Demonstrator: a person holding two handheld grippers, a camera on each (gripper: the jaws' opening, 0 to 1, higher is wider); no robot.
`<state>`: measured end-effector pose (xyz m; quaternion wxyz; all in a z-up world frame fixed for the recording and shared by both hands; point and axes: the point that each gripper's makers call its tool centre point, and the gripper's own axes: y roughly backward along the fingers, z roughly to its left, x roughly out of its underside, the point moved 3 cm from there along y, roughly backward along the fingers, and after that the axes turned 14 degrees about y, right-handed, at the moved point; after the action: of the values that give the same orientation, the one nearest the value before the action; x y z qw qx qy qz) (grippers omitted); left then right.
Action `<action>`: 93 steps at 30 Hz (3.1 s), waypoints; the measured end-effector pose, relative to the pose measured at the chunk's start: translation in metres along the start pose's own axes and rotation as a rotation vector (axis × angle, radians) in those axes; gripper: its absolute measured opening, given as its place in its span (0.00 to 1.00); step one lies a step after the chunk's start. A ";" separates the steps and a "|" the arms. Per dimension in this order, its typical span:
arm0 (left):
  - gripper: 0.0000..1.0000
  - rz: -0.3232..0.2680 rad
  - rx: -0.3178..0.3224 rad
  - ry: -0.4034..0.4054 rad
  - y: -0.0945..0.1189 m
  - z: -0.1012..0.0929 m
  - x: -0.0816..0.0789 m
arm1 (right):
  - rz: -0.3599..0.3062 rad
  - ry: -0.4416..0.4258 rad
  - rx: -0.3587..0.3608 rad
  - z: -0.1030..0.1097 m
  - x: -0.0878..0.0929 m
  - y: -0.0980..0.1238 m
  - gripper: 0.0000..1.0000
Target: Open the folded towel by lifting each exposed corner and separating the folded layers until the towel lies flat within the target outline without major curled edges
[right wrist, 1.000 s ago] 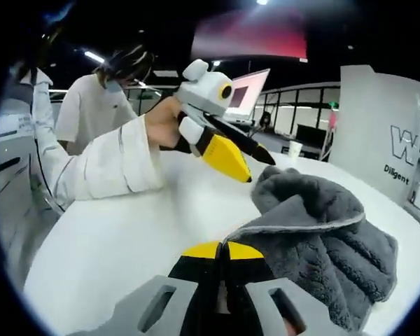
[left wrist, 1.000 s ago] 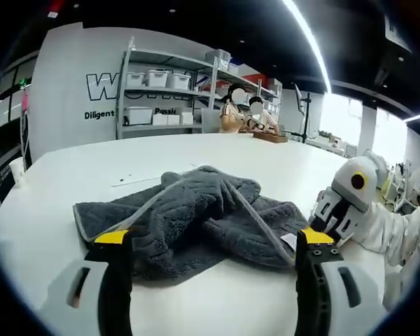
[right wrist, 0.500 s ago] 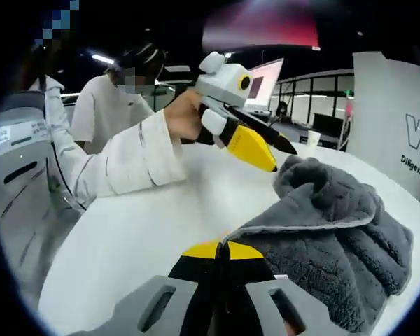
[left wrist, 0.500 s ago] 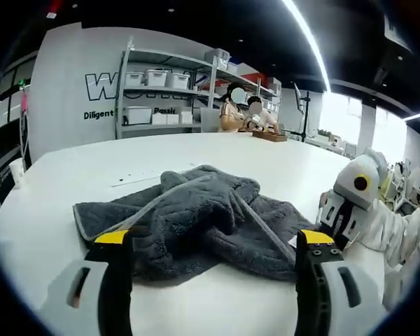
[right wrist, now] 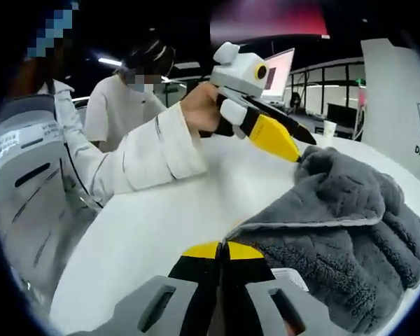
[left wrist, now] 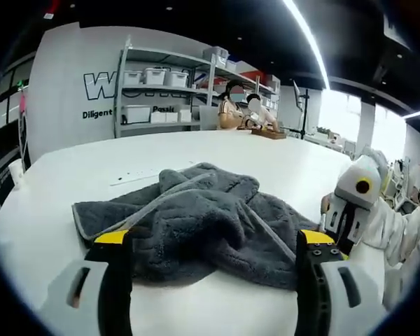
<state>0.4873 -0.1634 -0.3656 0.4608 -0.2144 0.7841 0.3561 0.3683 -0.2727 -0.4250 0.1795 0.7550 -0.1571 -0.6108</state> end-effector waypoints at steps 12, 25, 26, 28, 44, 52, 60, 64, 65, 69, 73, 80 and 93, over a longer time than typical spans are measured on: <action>0.96 0.010 -0.002 -0.003 0.000 0.000 0.002 | 0.008 0.050 0.019 -0.002 0.002 0.003 0.00; 0.96 0.012 0.001 -0.004 -0.001 -0.001 0.002 | 0.010 0.023 0.211 -0.035 0.002 0.021 0.60; 0.96 0.012 0.000 -0.005 -0.001 -0.001 0.002 | 0.009 0.021 0.220 -0.037 0.002 0.023 0.60; 0.96 0.012 0.000 -0.007 0.000 -0.001 0.002 | 0.010 0.024 0.262 -0.043 0.001 0.026 0.65; 0.96 0.020 0.001 -0.018 -0.001 -0.002 0.003 | 0.018 -0.053 0.503 -0.079 0.007 0.065 0.99; 0.96 0.015 0.007 -0.032 -0.001 -0.006 0.001 | 0.016 -0.100 0.643 -0.097 0.013 0.096 0.99; 0.95 0.002 0.025 -0.076 0.002 -0.015 -0.003 | 0.024 -0.116 0.672 -0.098 0.019 0.110 0.99; 0.90 0.010 0.047 -0.112 0.003 -0.022 -0.003 | 0.078 -0.106 0.668 -0.094 0.027 0.114 0.99; 0.88 0.009 0.054 -0.116 0.003 -0.024 -0.003 | 0.093 -0.100 0.665 -0.093 0.029 0.115 0.99; 0.85 0.007 0.099 -0.151 0.001 -0.037 -0.003 | 0.108 -0.107 0.646 -0.087 0.036 0.120 0.99; 0.80 0.007 0.137 -0.150 -0.004 -0.050 -0.002 | 0.103 -0.119 0.661 -0.086 0.040 0.129 0.99; 0.72 0.036 0.182 -0.193 -0.016 -0.068 0.006 | 0.119 -0.109 0.649 -0.083 0.042 0.128 0.99; 0.35 0.075 0.252 -0.197 -0.039 -0.095 0.022 | 0.126 -0.097 0.628 -0.080 0.040 0.124 0.99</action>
<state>0.4486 -0.2607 -0.3681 0.5451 -0.0894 0.7810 0.2913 0.4526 -0.3950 -0.3871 -0.0321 0.7323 -0.3928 -0.5554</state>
